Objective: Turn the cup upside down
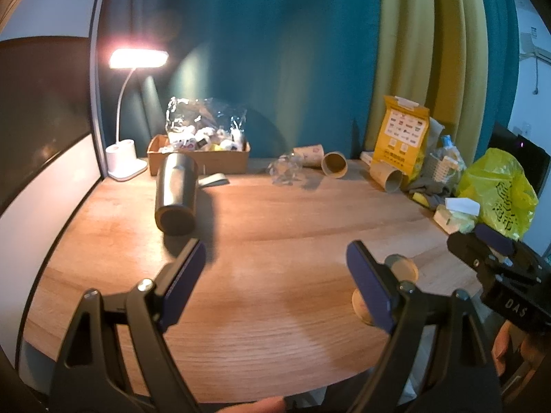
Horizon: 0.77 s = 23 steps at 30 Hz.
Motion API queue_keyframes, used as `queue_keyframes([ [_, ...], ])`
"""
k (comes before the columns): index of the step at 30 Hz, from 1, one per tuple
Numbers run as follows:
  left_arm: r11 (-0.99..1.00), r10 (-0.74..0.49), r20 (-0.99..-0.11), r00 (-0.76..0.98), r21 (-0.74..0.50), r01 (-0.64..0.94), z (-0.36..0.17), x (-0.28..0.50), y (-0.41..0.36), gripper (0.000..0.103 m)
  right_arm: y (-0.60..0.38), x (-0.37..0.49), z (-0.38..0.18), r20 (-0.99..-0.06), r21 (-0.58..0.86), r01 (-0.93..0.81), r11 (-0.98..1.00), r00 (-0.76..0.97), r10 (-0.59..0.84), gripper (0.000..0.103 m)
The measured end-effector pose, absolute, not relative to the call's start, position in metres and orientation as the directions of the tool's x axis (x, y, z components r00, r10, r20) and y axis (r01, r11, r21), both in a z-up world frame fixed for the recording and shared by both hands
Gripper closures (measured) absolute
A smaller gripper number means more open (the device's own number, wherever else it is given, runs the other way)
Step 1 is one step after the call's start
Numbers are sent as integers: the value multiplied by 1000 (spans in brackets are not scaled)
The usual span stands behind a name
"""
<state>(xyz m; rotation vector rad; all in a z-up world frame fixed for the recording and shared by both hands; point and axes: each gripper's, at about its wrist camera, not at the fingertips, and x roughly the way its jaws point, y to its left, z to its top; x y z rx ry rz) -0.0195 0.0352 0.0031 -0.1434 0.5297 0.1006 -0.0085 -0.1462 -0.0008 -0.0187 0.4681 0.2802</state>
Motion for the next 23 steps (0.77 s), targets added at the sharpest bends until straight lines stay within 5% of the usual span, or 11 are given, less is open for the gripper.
queue_keyframes([
  [23,988,42,-521,853,-107,-114,-1,-19,31,18,-148,-10,-4,-459,48,-270,962,849,261,23],
])
